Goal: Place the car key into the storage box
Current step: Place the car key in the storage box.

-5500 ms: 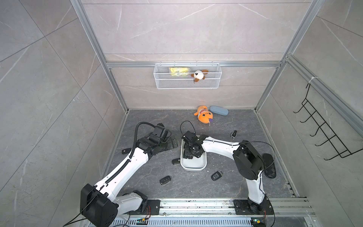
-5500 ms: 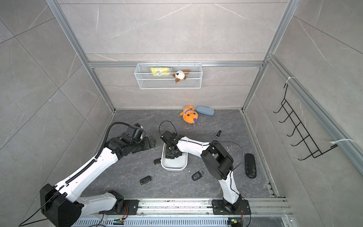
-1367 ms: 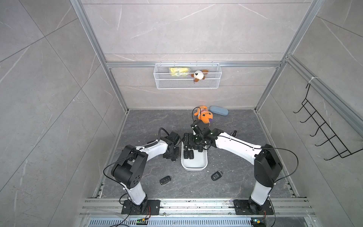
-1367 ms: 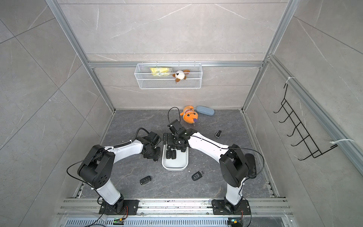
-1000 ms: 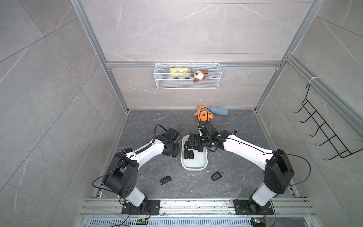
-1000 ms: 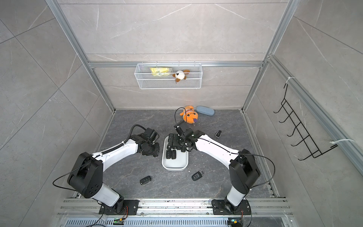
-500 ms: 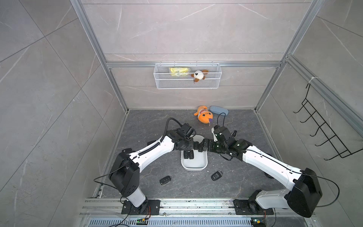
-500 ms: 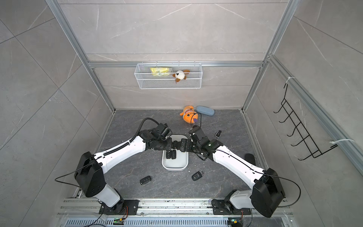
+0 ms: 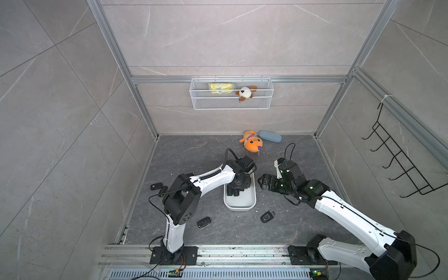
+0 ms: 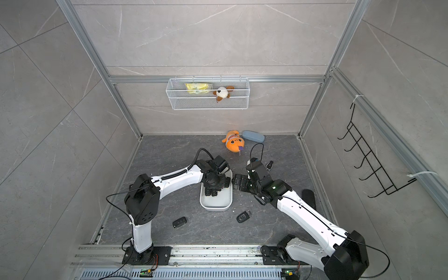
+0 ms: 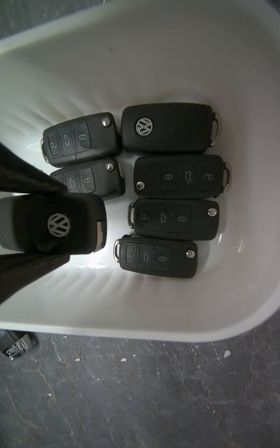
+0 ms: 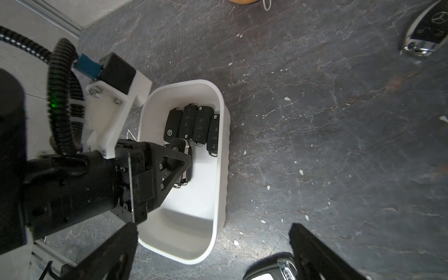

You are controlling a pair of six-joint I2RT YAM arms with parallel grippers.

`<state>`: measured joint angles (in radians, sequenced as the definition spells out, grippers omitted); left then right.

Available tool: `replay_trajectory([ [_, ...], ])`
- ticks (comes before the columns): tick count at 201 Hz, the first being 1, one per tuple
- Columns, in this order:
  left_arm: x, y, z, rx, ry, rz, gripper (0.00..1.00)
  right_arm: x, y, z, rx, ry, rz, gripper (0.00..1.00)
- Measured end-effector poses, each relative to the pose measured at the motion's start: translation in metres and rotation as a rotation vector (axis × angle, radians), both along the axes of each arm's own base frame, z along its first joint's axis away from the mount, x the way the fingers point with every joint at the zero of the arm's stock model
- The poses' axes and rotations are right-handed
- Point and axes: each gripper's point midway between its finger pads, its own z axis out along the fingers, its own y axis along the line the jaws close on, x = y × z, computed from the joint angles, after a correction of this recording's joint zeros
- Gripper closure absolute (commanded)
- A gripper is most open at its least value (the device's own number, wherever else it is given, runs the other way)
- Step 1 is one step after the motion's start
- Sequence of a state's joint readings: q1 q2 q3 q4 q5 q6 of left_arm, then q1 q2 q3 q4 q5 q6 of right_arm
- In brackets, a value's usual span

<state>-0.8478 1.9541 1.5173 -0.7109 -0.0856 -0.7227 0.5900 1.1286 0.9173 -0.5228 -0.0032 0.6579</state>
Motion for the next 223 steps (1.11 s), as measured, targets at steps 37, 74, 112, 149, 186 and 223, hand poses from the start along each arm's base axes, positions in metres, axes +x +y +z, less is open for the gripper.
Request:
replay_trajectory([
  [37, -0.002, 0.001, -0.016, 0.038, 0.033, -0.001, 0.69, -0.002, -0.003, -0.003, -0.007, 0.003, -0.006, 0.00],
  [74, -0.003, -0.001, -0.024, 0.053, 0.047, -0.004, 0.68, -0.003, -0.004, -0.004, -0.007, 0.006, -0.009, 0.01],
  [112, -0.003, -0.003, -0.034, 0.071, 0.059, -0.001, 0.68, -0.003, -0.004, -0.004, -0.008, 0.007, -0.009, 0.00],
  [149, -0.001, -0.003, -0.033, 0.084, 0.054, 0.003, 0.60, -0.003, -0.004, -0.004, -0.008, 0.007, -0.009, 0.00],
  [186, -0.001, -0.003, -0.033, 0.087, 0.056, 0.003, 0.59, -0.004, -0.005, -0.008, -0.012, 0.014, -0.009, 0.00],
  [223, -0.001, -0.003, -0.033, 0.088, 0.058, 0.003, 0.54, -0.004, -0.005, -0.009, -0.014, 0.016, -0.009, 0.00],
])
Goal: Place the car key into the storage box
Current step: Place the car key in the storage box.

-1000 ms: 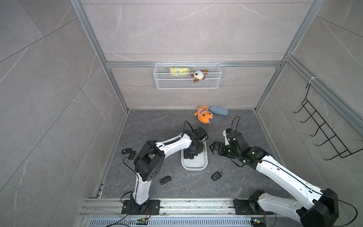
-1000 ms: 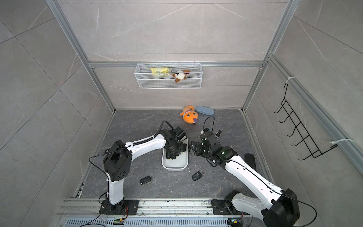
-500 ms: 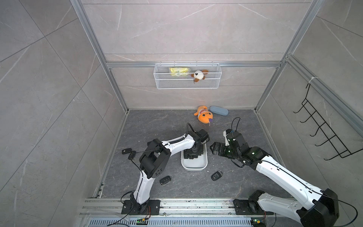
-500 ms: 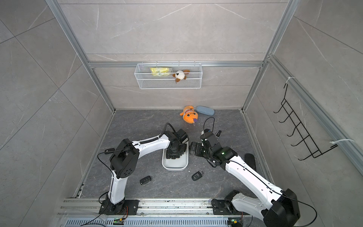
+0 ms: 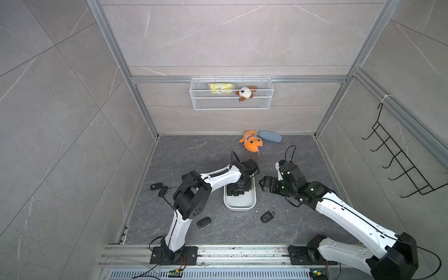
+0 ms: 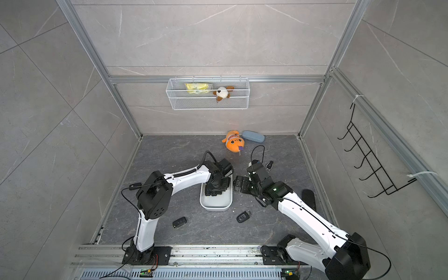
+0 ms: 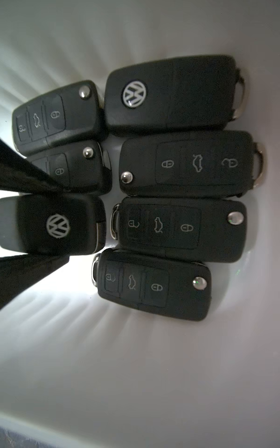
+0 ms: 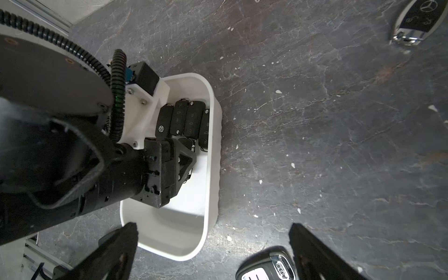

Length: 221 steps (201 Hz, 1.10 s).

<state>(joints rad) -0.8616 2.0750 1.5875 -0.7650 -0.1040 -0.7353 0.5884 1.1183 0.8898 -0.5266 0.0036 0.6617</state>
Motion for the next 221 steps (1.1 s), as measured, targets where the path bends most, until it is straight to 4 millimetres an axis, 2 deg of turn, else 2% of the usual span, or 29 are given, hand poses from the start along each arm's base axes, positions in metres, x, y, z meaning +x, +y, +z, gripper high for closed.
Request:
replay_trajectory([
  [25, 0.000, 0.000, 0.000, 0.000, 0.000, 0.000, 0.51, 0.000, 0.000, -0.002, -0.003, 0.004, 0.000, 0.00],
  [111, 0.000, 0.000, -0.001, 0.007, 0.005, 0.000, 0.55, 0.001, 0.000, -0.004, -0.007, 0.011, -0.002, 0.00],
  [177, 0.001, 0.002, 0.001, 0.017, -0.001, 0.003, 0.49, 0.003, -0.001, -0.007, -0.011, 0.017, -0.007, 0.01],
  [197, 0.003, 0.004, 0.011, 0.015, -0.023, 0.007, 0.41, 0.003, 0.001, -0.007, -0.006, 0.020, -0.002, 0.00],
  [221, 0.004, 0.009, 0.037, -0.010, -0.074, 0.021, 0.32, 0.003, 0.006, -0.008, 0.009, 0.025, 0.022, 0.00],
])
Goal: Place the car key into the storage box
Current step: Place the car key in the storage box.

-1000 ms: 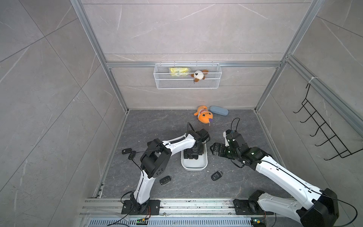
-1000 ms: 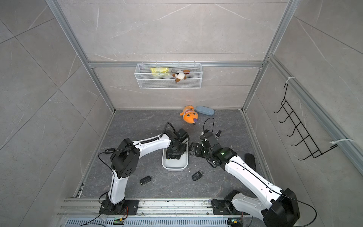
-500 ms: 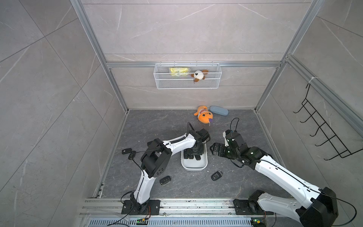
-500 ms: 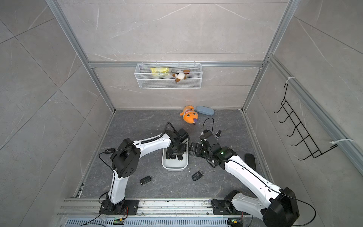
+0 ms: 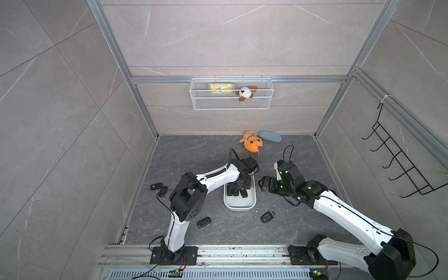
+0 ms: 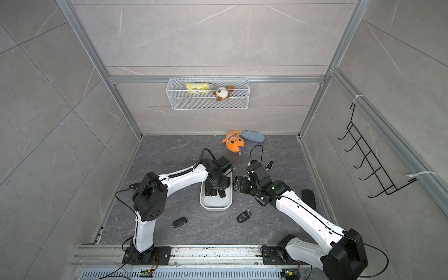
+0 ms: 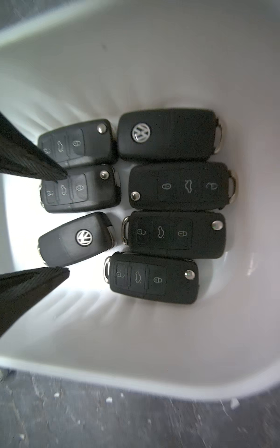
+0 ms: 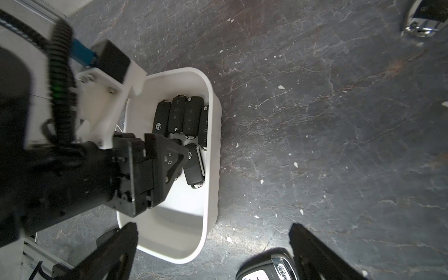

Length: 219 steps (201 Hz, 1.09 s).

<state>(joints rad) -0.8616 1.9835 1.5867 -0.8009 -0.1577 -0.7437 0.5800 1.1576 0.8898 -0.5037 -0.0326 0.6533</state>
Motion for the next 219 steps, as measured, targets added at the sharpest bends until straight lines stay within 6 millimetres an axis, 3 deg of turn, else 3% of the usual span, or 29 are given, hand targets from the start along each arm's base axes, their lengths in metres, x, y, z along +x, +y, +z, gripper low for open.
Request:
replay_trajectory([
  [25, -0.001, 0.011, 0.033, -0.029, -0.064, 0.034, 0.22, 0.002, 0.010, 0.002, 0.033, -0.008, 0.037, 0.00],
  [45, -0.004, 0.026, 0.053, -0.036, -0.109, 0.075, 0.01, 0.004, 0.021, 0.002, 0.054, -0.013, 0.077, 0.00],
  [78, -0.017, 0.058, 0.067, -0.021, -0.146, 0.152, 0.00, 0.002, 0.050, 0.001, 0.072, -0.017, 0.176, 0.00],
  [150, -0.066, 0.147, 0.063, 0.044, -0.159, 0.382, 0.00, 0.006, 0.103, 0.013, 0.128, -0.048, 0.322, 0.00],
  [186, -0.102, 0.186, 0.039, 0.041, -0.092, 0.576, 0.04, 0.006, 0.115, 0.012, 0.139, -0.045, 0.355, 0.00],
  [219, -0.129, 0.201, 0.016, 0.019, -0.005, 0.754, 0.11, 0.005, 0.121, 0.009, 0.143, -0.039, 0.374, 0.00],
])
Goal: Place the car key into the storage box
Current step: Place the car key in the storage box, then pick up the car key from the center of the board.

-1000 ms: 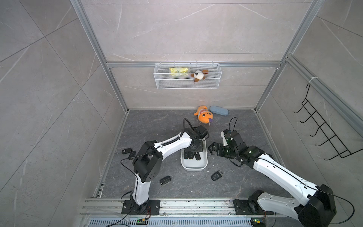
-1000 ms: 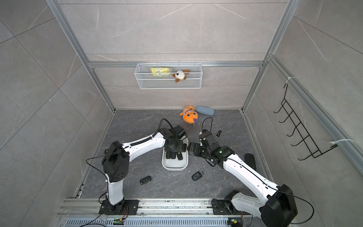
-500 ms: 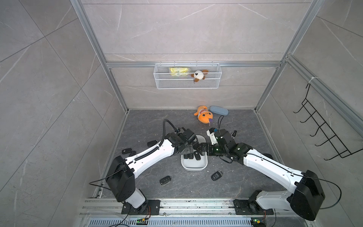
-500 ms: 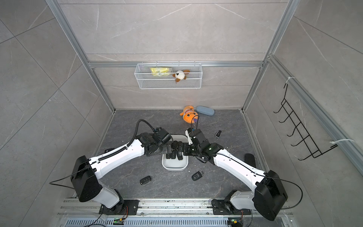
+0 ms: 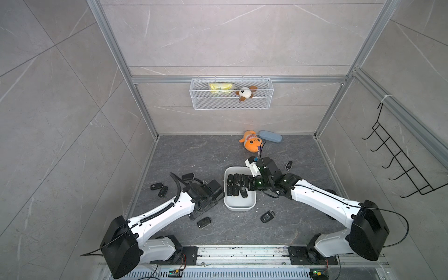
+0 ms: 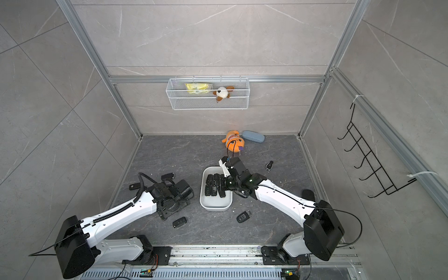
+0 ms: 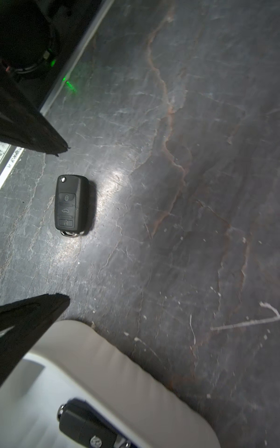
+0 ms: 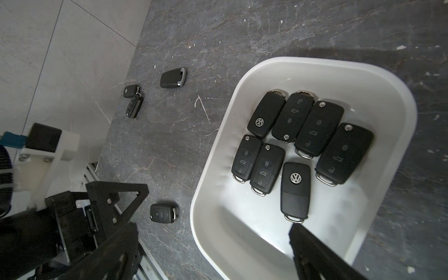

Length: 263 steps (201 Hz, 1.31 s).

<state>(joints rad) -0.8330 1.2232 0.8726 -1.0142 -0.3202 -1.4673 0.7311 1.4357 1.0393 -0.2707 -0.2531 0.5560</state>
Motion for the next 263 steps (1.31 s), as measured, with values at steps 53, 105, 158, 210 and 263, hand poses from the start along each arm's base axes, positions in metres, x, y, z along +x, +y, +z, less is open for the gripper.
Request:
replay_trajectory([
  [53, -0.020, 0.004, -0.029, -0.096, 0.061, 0.267, 0.19, 0.000, 0.002, 0.002, 0.007, -0.006, 0.004, 0.00],
  [105, -0.040, 0.006, -0.062, -0.181, 0.117, 0.470, 0.21, -0.001, -0.001, 0.004, 0.010, -0.012, 0.000, 0.00],
  [158, -0.039, -0.006, -0.071, -0.240, 0.139, 0.544, 0.22, -0.003, -0.002, 0.005, 0.011, -0.015, 0.000, 0.00],
  [210, -0.040, -0.004, -0.083, -0.222, 0.177, 0.591, 0.31, -0.003, -0.002, 0.005, 0.011, -0.015, -0.001, 0.00],
  [263, -0.032, -0.004, -0.083, -0.209, 0.195, 0.590, 0.47, -0.001, -0.003, 0.005, 0.006, -0.019, -0.008, 0.00],
])
